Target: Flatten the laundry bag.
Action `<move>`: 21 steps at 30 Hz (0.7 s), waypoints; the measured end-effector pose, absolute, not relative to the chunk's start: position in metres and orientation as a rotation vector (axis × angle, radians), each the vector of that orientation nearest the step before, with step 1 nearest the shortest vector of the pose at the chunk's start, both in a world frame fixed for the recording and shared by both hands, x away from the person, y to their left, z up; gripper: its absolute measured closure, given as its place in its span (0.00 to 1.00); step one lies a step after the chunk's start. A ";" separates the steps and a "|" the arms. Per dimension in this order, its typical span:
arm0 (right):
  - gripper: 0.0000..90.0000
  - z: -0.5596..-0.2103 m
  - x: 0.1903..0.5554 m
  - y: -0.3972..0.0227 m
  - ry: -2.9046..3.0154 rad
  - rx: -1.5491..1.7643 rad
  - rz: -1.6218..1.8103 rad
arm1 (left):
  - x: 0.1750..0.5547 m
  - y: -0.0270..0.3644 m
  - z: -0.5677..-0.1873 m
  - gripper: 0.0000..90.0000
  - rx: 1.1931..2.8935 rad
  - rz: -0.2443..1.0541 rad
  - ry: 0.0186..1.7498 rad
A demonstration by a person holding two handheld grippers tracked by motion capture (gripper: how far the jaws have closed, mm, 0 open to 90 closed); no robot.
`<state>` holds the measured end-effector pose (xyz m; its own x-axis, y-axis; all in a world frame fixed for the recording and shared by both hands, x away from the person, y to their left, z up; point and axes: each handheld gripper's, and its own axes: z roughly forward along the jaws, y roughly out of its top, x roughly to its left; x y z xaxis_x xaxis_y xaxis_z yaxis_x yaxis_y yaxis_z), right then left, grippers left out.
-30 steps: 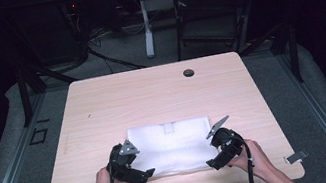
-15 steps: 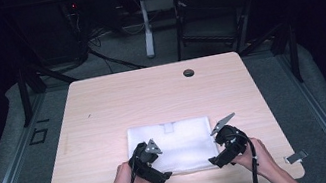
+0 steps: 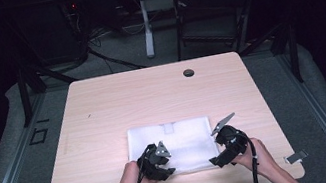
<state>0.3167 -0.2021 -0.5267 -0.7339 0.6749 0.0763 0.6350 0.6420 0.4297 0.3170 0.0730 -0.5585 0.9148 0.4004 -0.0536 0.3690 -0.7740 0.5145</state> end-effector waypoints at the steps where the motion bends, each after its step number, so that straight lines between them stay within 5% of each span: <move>1: 0.16 -0.527 0.317 -0.202 2.765 1.106 0.669 | 0.318 0.074 -0.559 0.68 2.535 0.066 0.548; 13: 0.20 -0.527 0.316 -0.200 2.766 1.118 0.671 | 0.318 0.075 -0.560 0.92 2.520 0.062 0.537; 21: 0.29 -0.524 0.314 -0.196 2.760 1.103 0.694 | 0.321 0.073 -0.559 0.98 2.515 0.056 0.547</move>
